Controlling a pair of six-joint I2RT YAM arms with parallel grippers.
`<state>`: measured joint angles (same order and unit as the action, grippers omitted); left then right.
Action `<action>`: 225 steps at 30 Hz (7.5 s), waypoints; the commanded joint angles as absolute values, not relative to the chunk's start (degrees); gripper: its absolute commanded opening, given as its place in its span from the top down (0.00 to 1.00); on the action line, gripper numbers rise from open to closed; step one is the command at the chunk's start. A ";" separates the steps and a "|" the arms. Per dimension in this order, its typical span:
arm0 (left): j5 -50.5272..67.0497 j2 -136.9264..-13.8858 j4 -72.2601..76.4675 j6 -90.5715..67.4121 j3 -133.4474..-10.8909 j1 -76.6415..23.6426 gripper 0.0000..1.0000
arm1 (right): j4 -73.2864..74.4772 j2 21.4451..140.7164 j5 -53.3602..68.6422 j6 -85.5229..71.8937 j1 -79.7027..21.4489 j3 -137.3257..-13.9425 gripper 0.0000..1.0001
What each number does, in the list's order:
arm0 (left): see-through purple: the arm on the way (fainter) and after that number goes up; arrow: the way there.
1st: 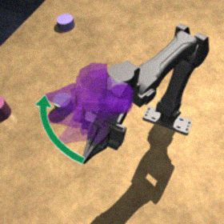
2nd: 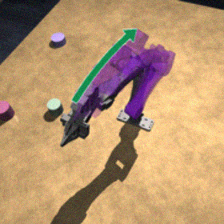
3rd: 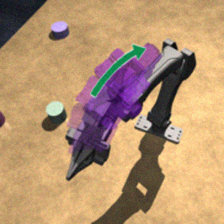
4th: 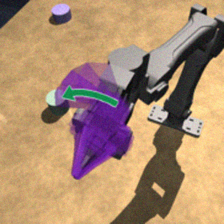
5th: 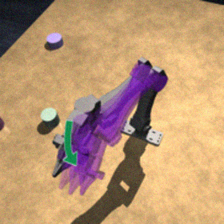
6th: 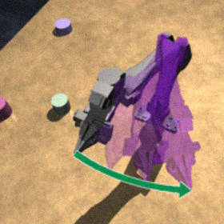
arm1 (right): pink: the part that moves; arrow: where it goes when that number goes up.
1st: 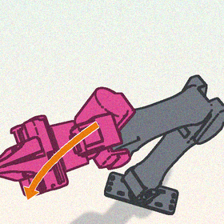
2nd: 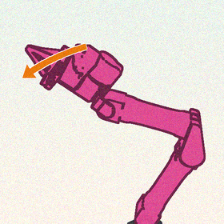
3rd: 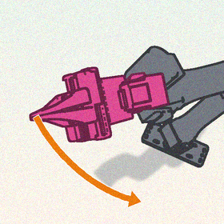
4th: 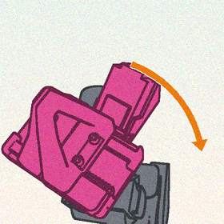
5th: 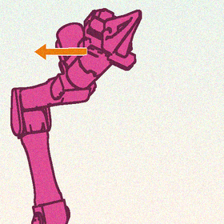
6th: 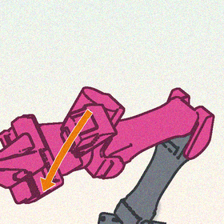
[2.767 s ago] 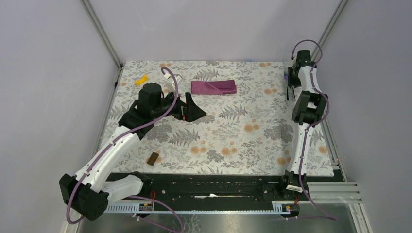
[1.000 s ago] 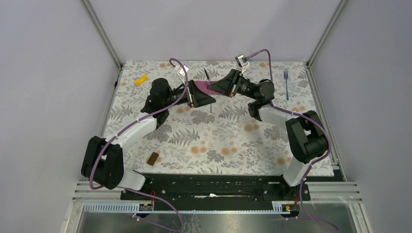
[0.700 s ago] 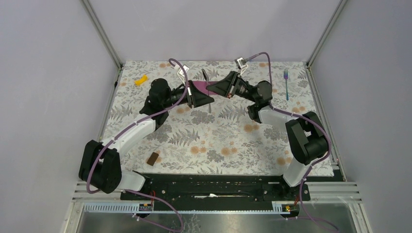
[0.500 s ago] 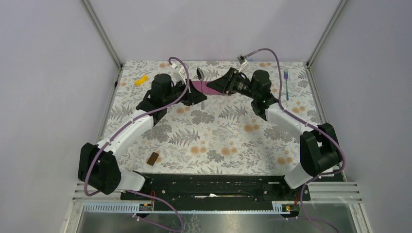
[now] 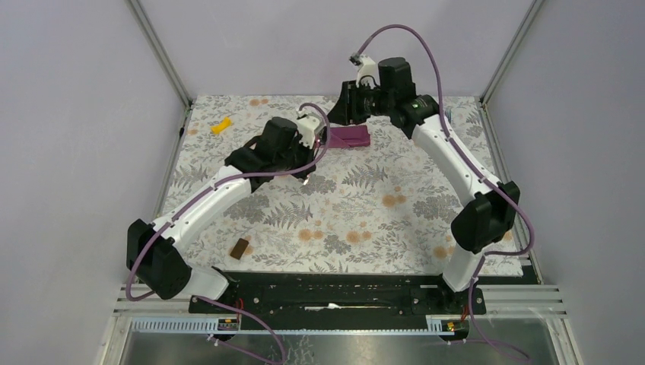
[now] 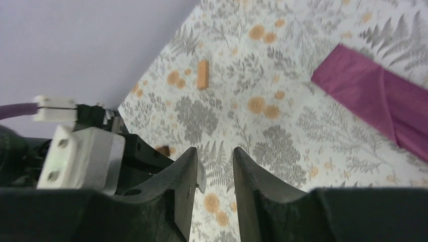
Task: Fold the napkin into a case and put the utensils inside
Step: Pass from the left arm to the right, then insert the spoon into the folded napkin, then move the fork to the corner of the board.
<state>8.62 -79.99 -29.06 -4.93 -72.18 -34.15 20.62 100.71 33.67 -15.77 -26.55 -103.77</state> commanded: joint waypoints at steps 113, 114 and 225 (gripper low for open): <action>27.76 -90.80 -12.59 -32.41 -70.20 -15.36 0.48 | 10.80 109.72 36.61 -17.13 -5.92 -88.72 1.00; 28.35 -93.49 -9.41 -35.07 -70.86 -15.09 0.51 | 10.81 111.69 36.19 -17.29 -5.25 -90.07 1.00; 38.30 -97.40 6.60 -46.00 -69.07 -11.68 0.53 | 35.45 129.31 -3.27 11.84 1.73 -116.67 0.26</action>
<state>30.28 -103.66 2.68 -44.95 -73.32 -11.03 32.42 128.05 6.15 0.27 -5.45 -116.36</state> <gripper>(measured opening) 0.464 0.731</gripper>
